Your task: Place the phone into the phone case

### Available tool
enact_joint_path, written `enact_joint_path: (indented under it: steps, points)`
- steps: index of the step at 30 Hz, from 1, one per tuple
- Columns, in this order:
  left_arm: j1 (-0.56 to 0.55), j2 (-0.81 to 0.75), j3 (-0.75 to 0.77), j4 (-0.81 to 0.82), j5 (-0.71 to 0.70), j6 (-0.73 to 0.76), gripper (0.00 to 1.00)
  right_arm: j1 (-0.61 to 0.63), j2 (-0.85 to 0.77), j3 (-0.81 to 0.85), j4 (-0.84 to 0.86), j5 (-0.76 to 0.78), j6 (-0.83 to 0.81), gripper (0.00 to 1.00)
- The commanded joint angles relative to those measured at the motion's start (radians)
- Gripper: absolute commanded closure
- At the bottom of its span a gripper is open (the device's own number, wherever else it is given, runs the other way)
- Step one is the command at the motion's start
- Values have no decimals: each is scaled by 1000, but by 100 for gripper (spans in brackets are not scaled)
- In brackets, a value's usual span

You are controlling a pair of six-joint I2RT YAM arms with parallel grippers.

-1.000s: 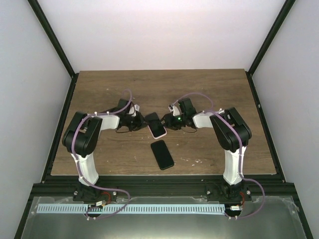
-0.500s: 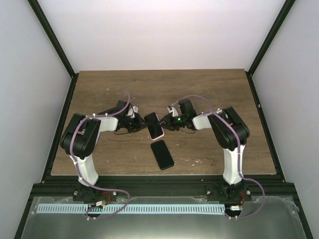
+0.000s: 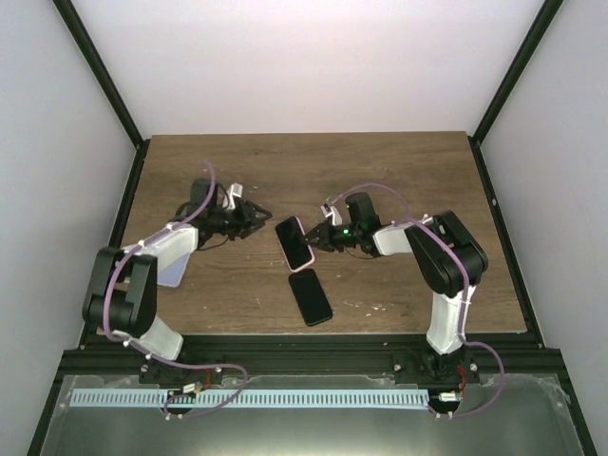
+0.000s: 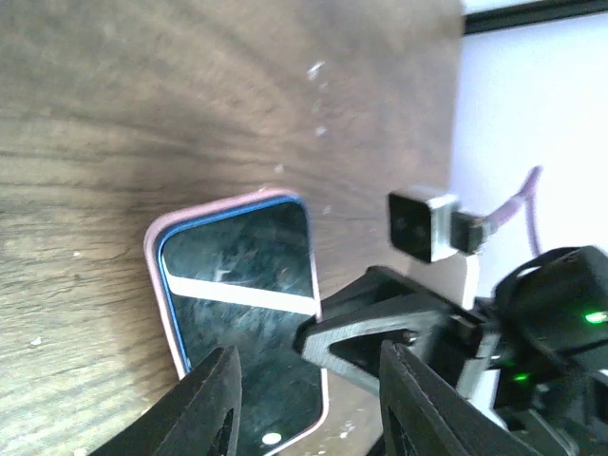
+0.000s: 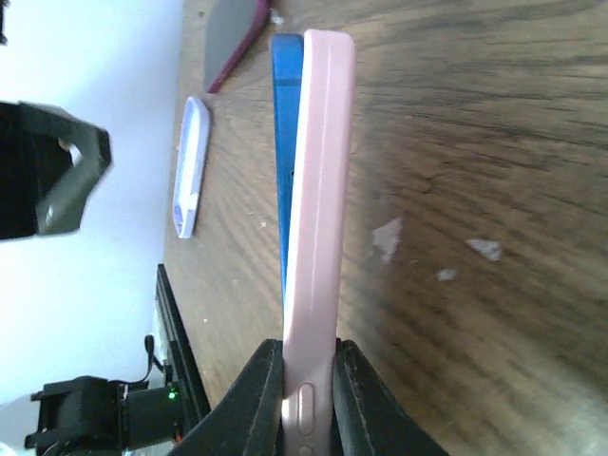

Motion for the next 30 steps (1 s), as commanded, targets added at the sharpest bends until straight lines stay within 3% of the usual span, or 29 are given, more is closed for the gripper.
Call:
enact_joint_path:
  steps: [1,9,13,23,30]
  points:
    - [43,-125,-11,-7,103,9,55,0,-136,-14,80,-54,-8,89]
    - [57,-316,-19,-18,235,40,38,-1,-339,-102,173,-142,72,87]
    - [56,-381,-49,51,289,0,33,-2,-442,-142,230,-175,133,86]
    - [51,-380,-148,531,406,-315,38,2,-537,-167,383,-245,263,85]
    - [51,-364,-176,497,377,-304,35,2,-538,-176,400,-200,323,86]
